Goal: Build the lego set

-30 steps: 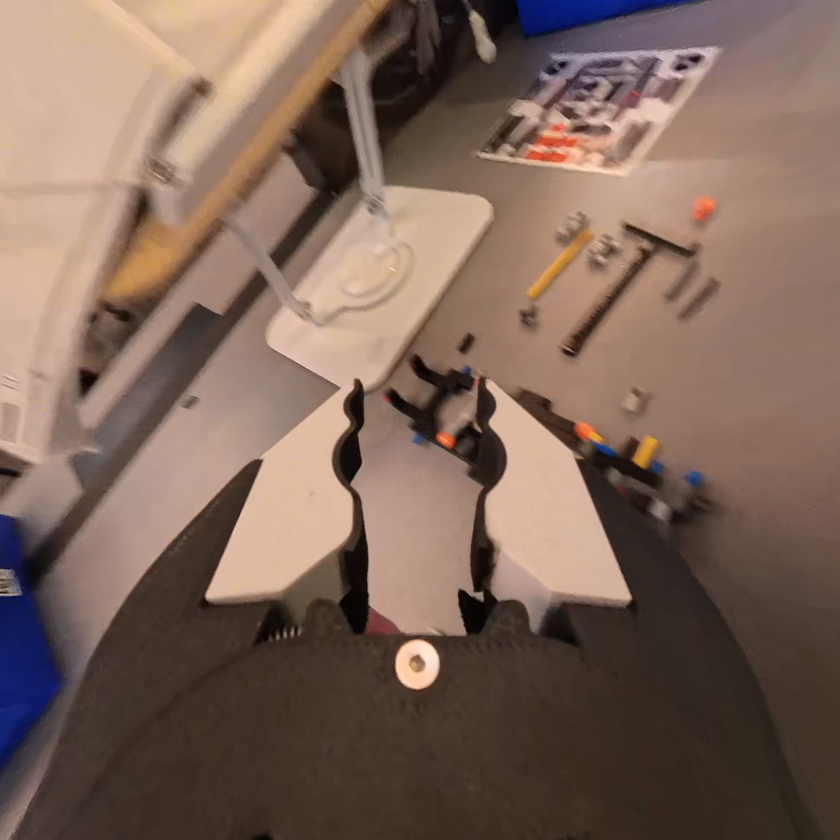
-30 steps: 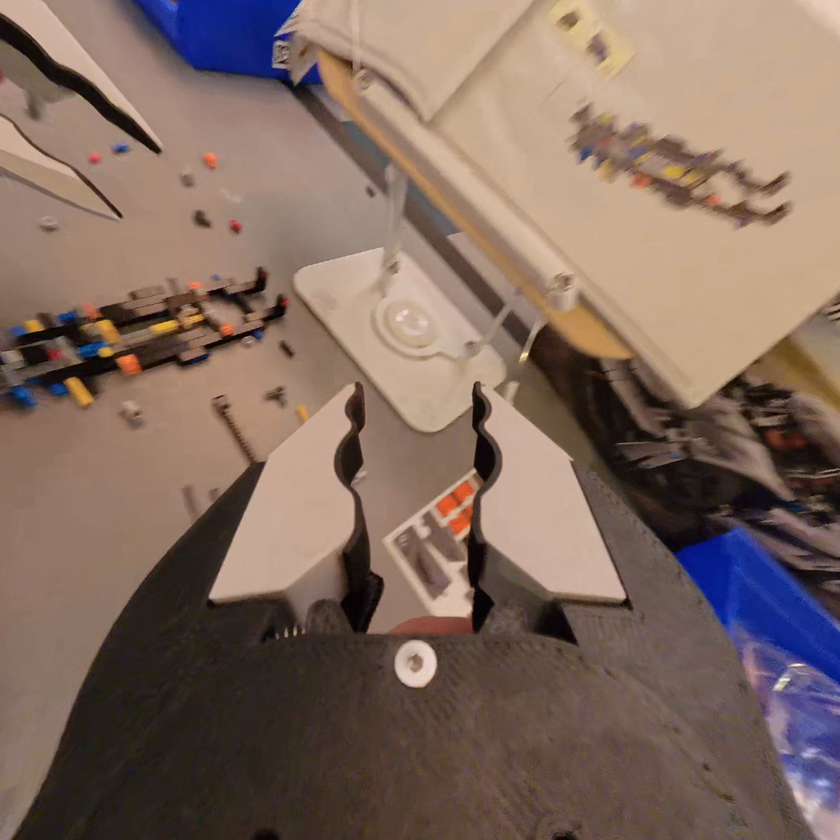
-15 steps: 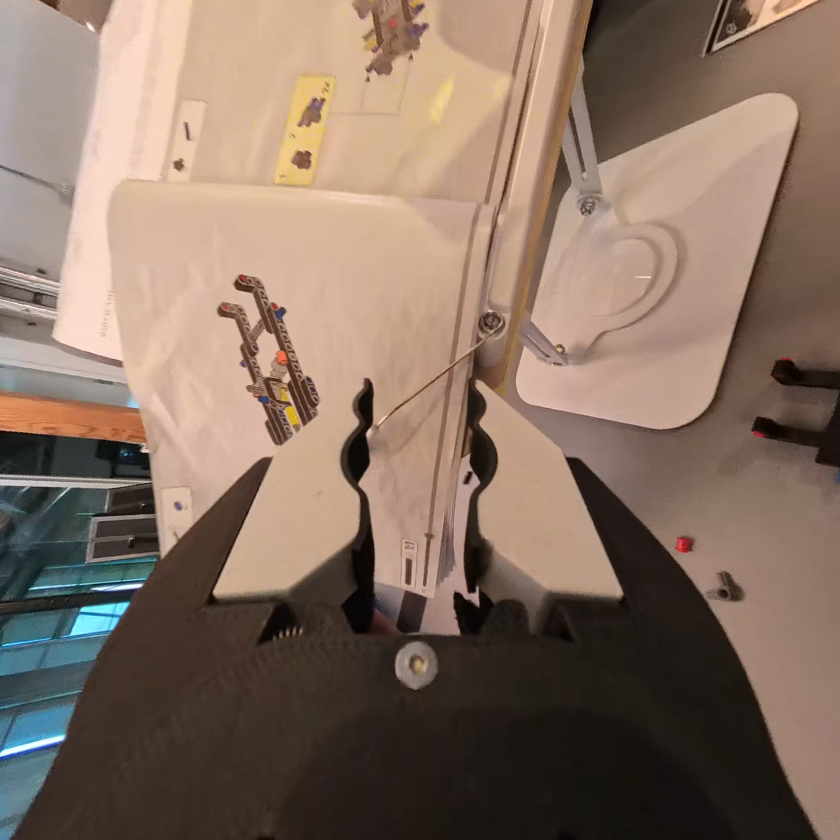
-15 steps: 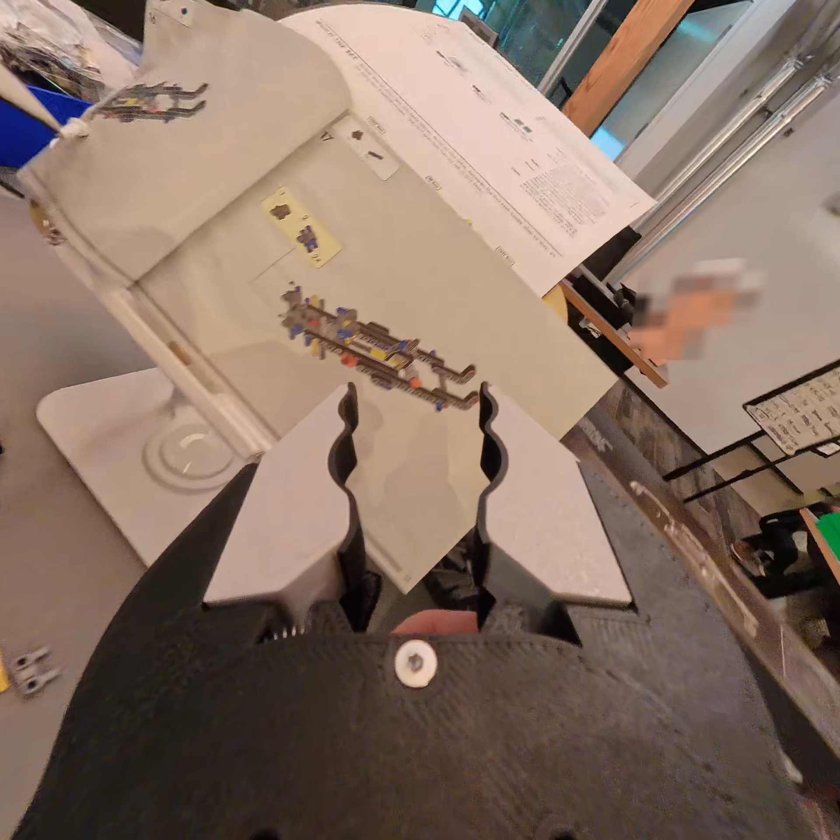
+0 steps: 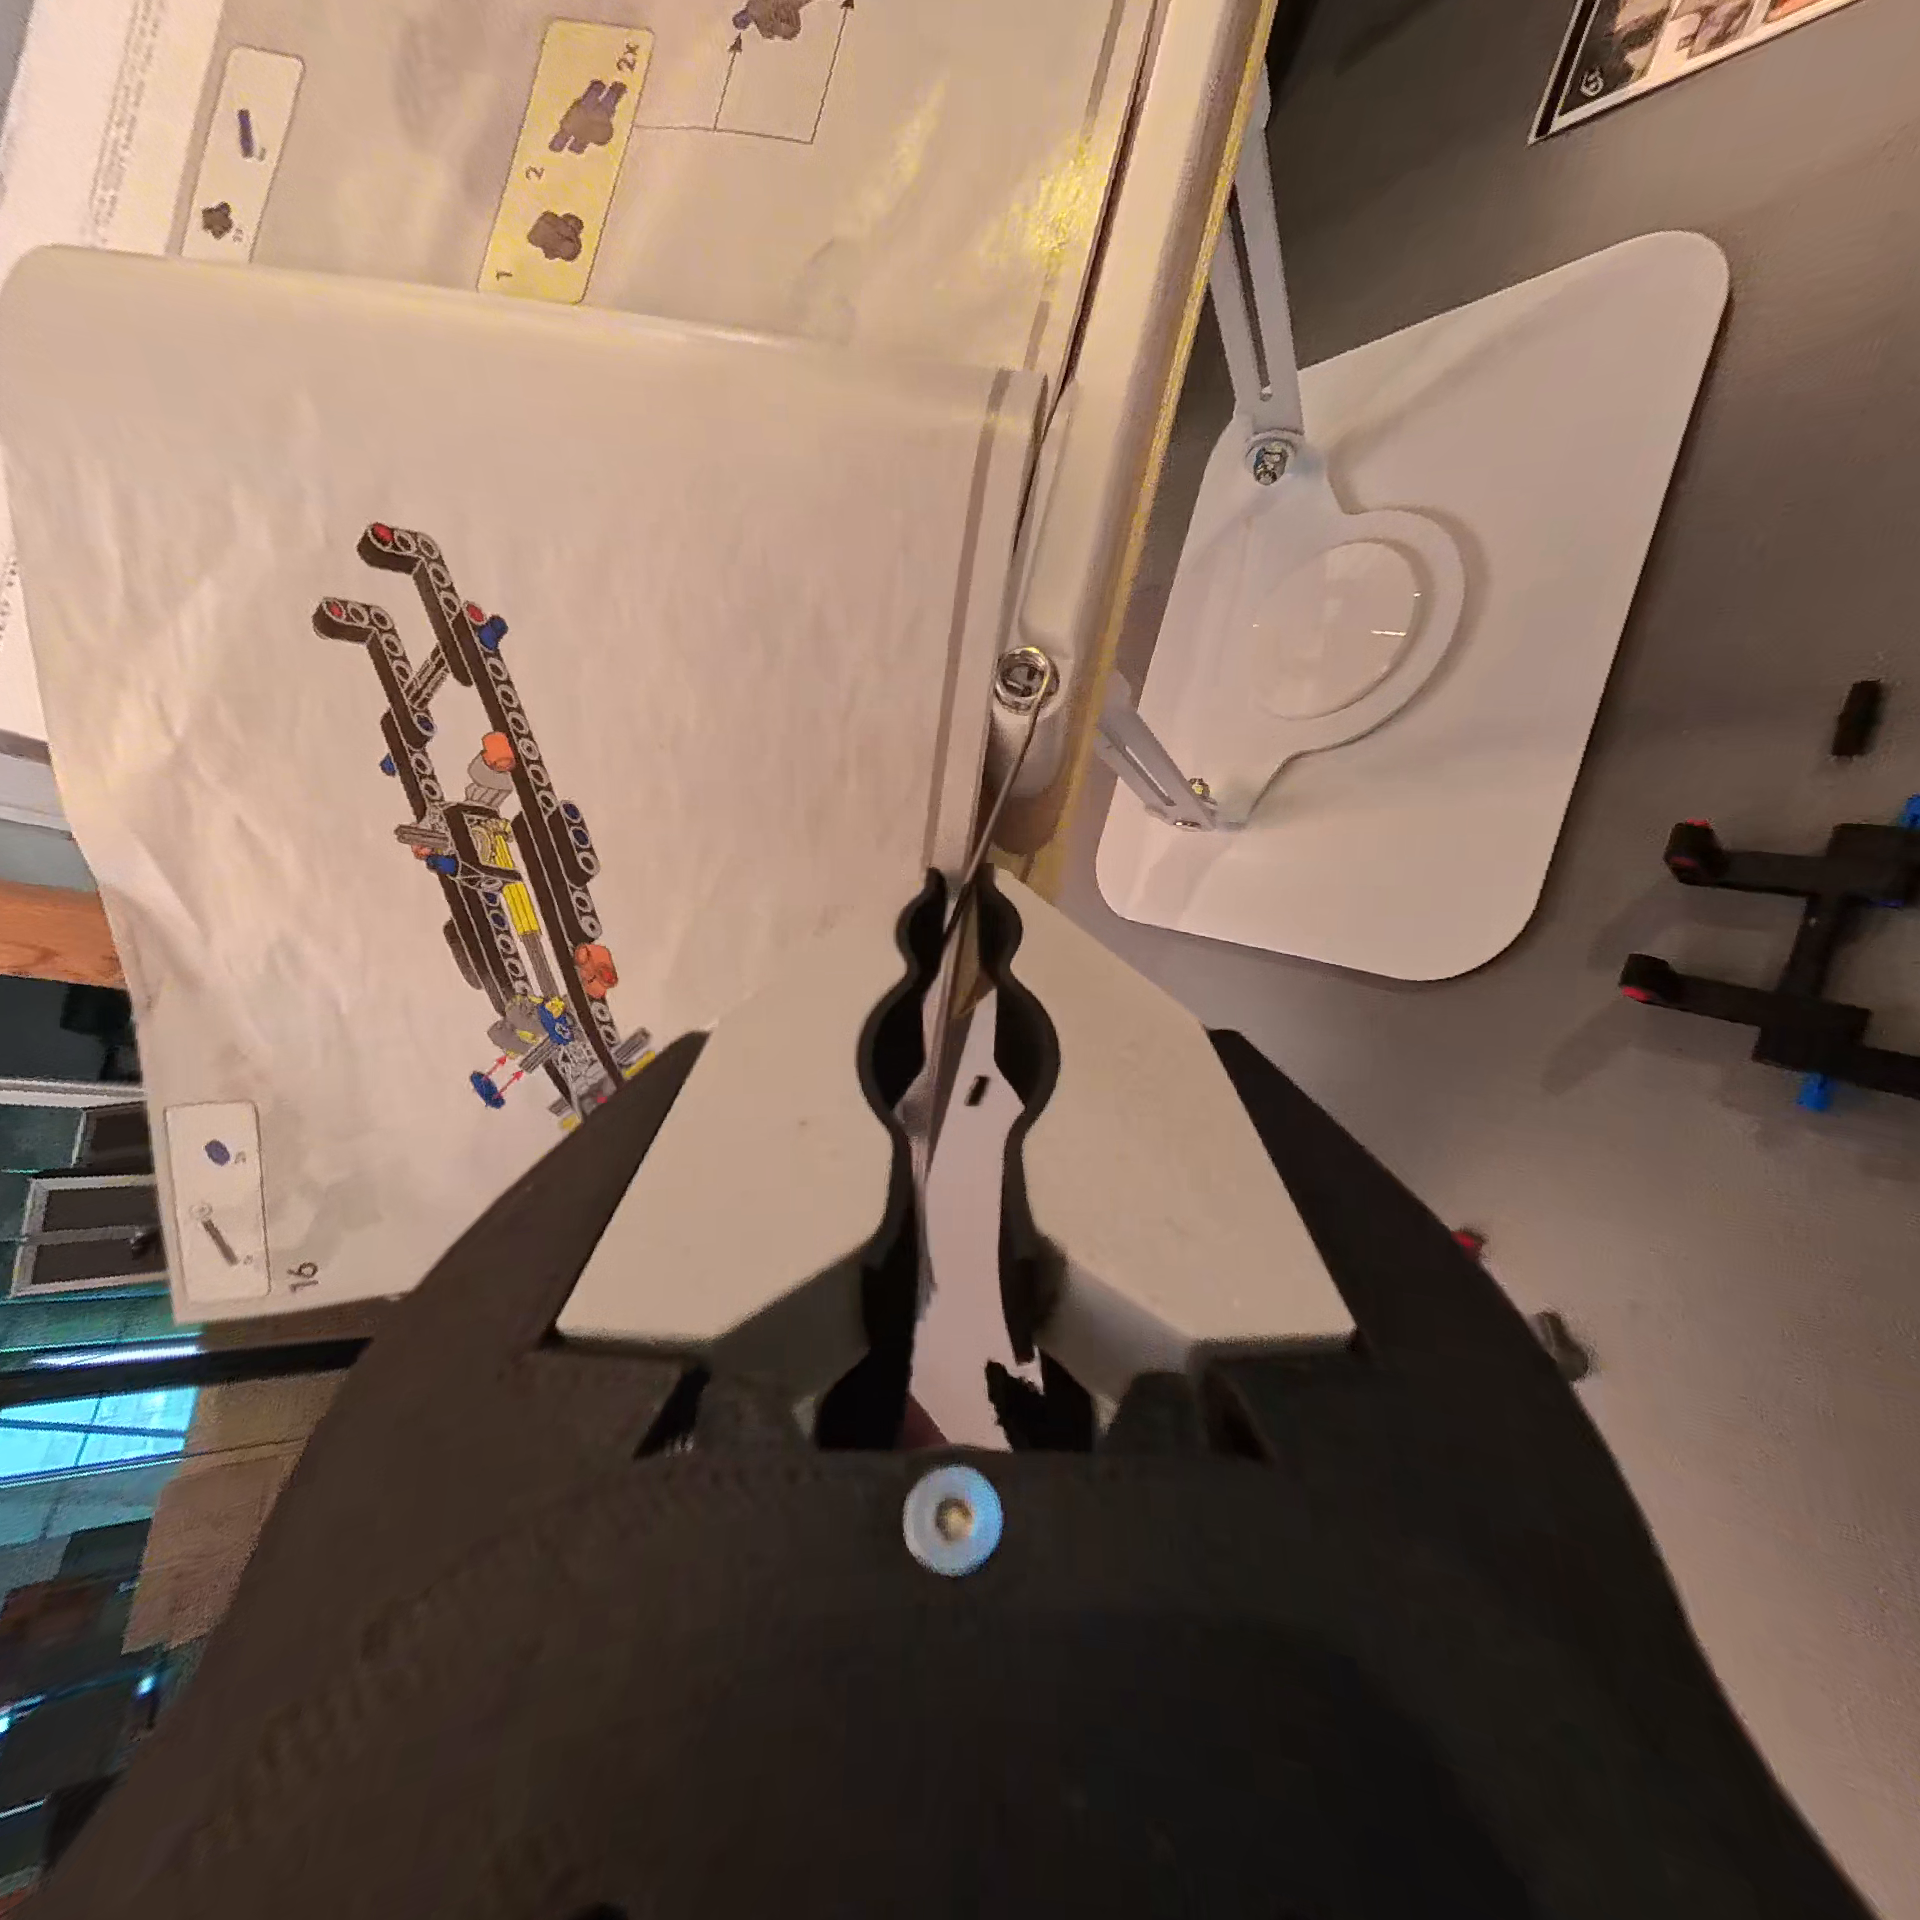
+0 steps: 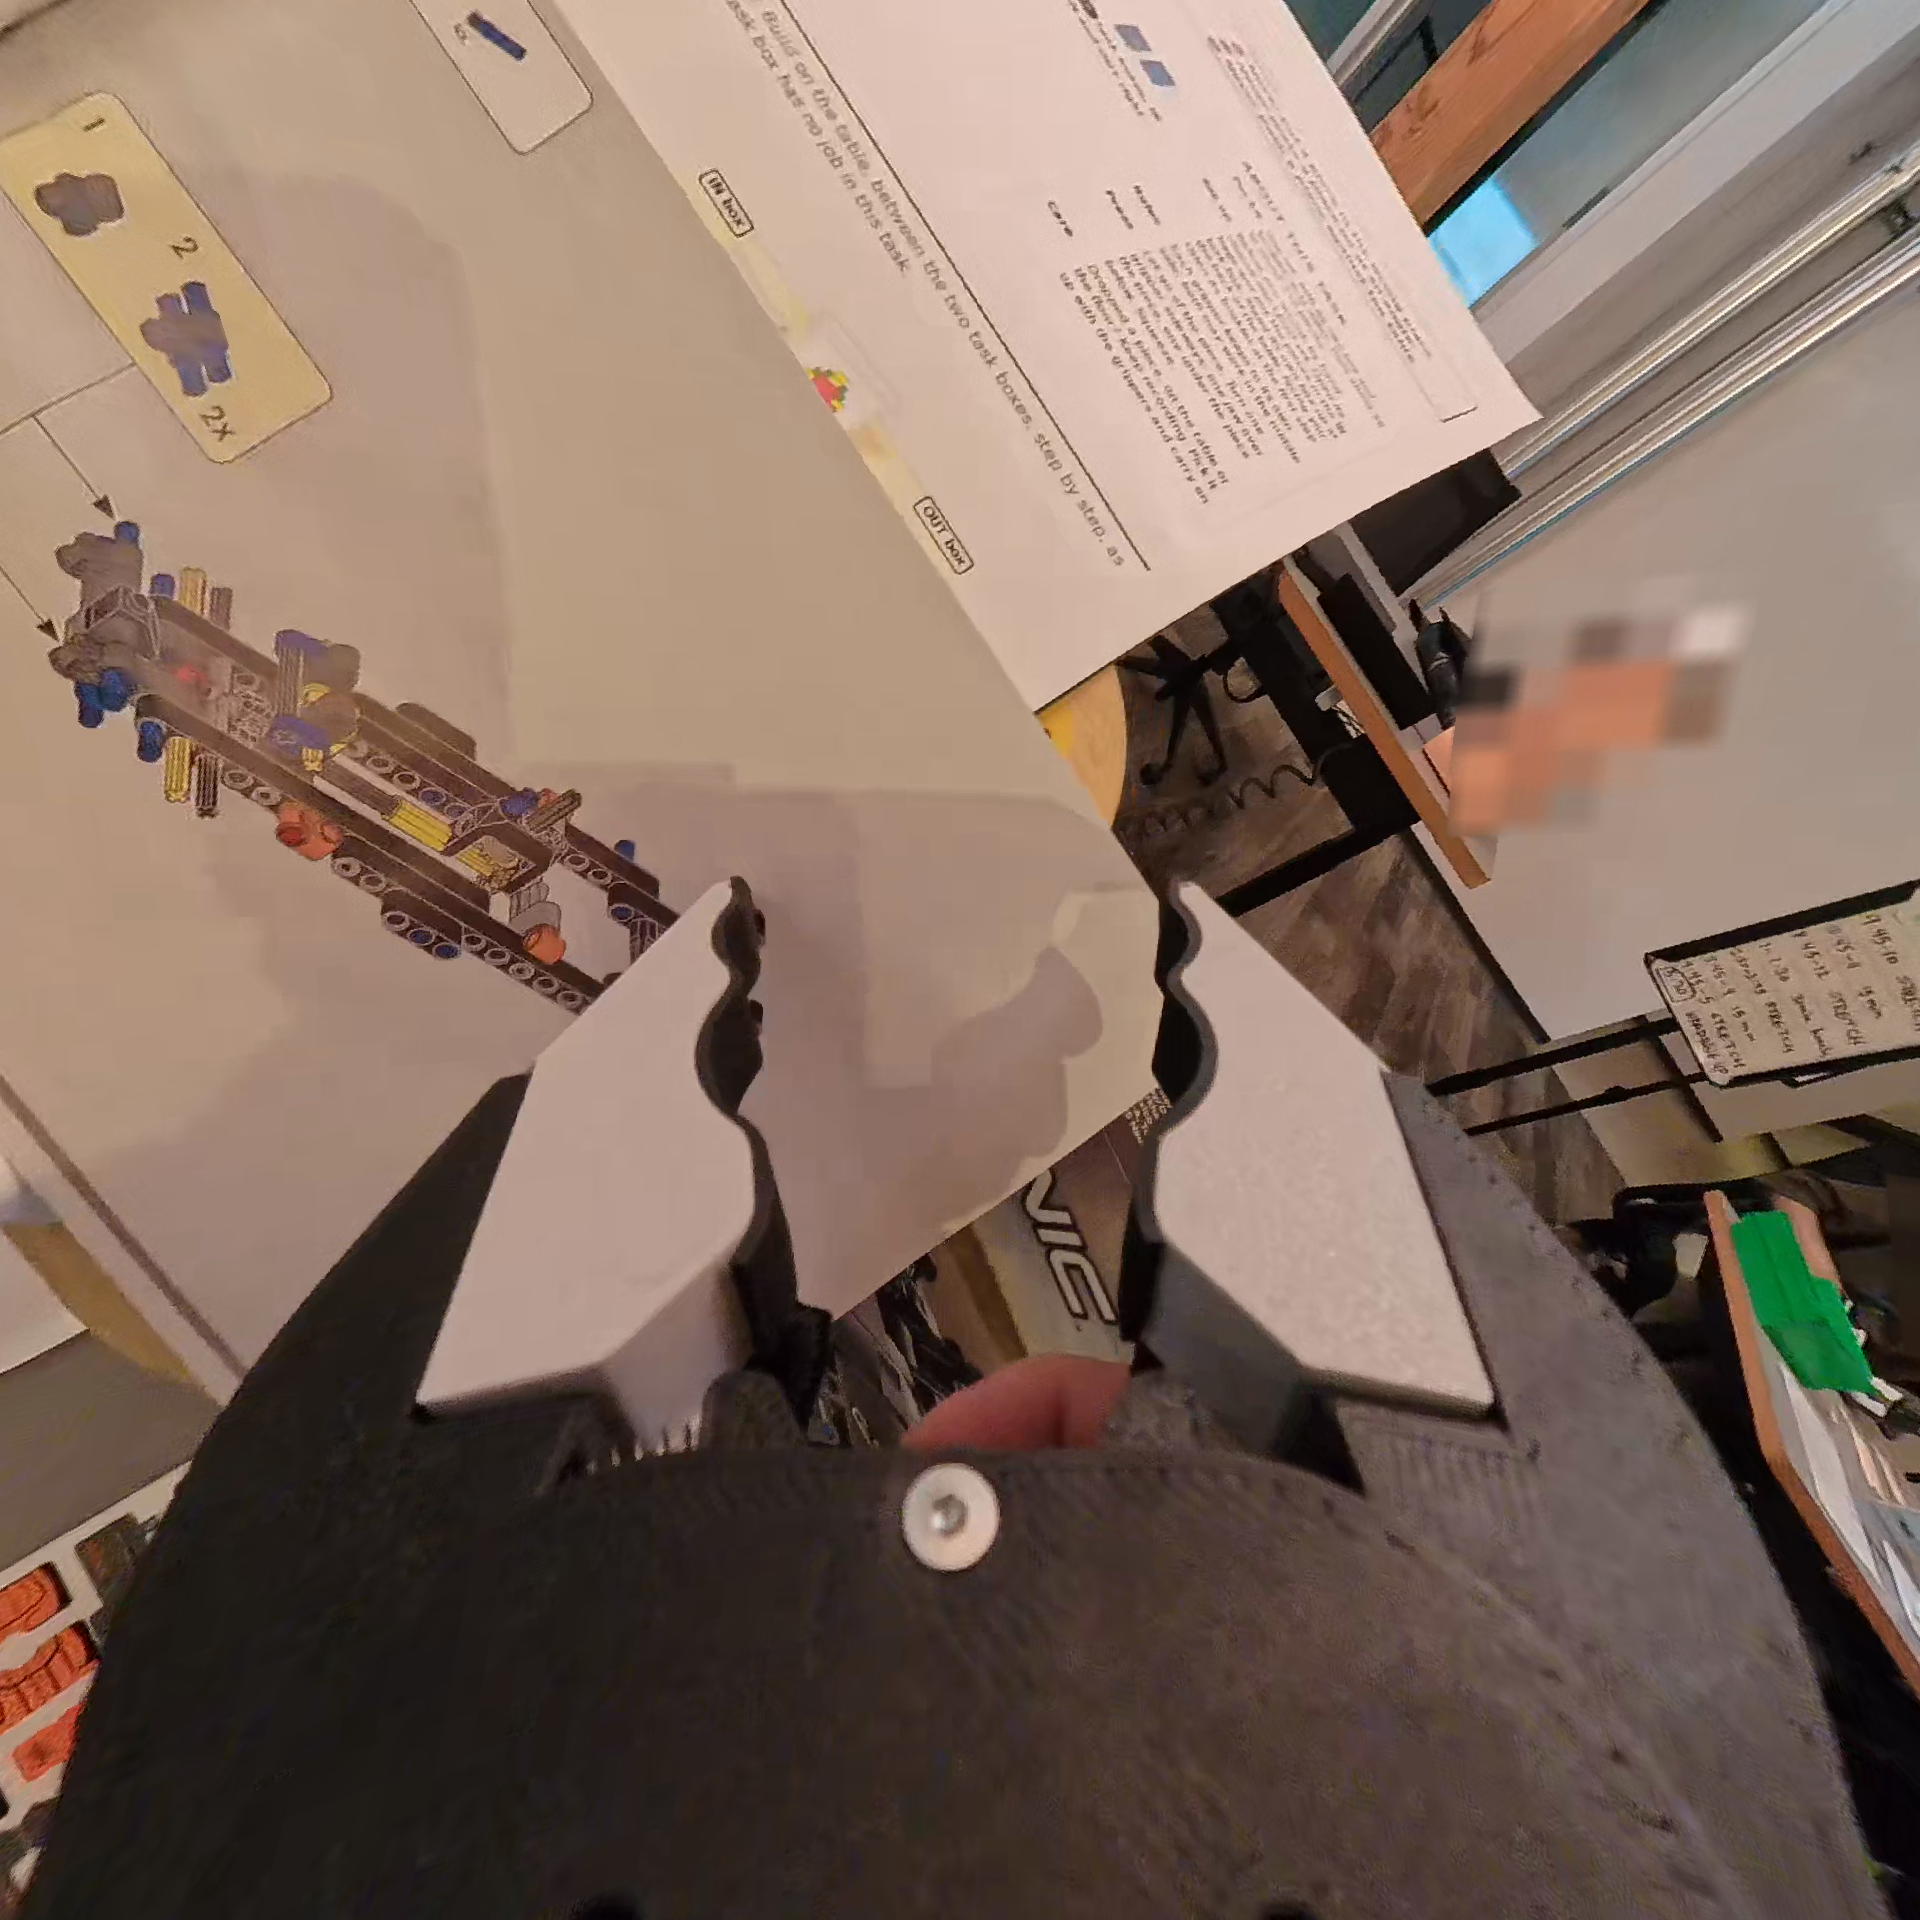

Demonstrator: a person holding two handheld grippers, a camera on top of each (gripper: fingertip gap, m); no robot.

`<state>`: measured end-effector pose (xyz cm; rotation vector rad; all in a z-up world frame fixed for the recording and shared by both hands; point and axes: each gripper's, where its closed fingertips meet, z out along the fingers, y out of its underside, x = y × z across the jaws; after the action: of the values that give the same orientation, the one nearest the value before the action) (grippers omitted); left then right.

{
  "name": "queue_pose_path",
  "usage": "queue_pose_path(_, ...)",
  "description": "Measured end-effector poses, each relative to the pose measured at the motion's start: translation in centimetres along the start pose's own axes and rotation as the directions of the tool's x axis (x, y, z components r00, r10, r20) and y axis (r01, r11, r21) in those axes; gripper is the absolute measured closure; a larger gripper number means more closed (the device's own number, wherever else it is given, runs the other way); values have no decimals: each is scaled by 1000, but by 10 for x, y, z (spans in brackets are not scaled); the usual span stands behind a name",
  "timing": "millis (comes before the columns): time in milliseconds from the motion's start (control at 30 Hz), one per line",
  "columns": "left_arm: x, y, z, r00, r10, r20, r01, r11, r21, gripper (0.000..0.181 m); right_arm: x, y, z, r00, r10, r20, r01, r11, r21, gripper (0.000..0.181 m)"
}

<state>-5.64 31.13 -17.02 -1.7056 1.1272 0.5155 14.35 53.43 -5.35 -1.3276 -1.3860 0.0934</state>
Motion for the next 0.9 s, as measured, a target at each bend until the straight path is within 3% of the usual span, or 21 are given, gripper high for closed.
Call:
queue_pose_path(167, 7, 1, 0, 998, -65, -28, 65, 998, 12, 180, -5, 2, 4, 994, 44, 99, -42, 999, -22, 115)
queue_pose_path(367, 18, 0, -2, 993, -110, -30, 111, 993, 39, 181, -5, 3, 4, 992, 39, 118, -36, 999, -27, 119)
queue_pose_path(767, 0, -50, -28, 995, -93, -44, 99, 979, 178, 181, -6, 5, 0, 994, -13, 112, 14, 1000, -14, 150)
queue_pose_path(900, 1, -72, -32, 986, -125, -114, 146, 969, 201, 180, -8, 4, -3, 995, -49, 82, 49, 999, -4, 159)
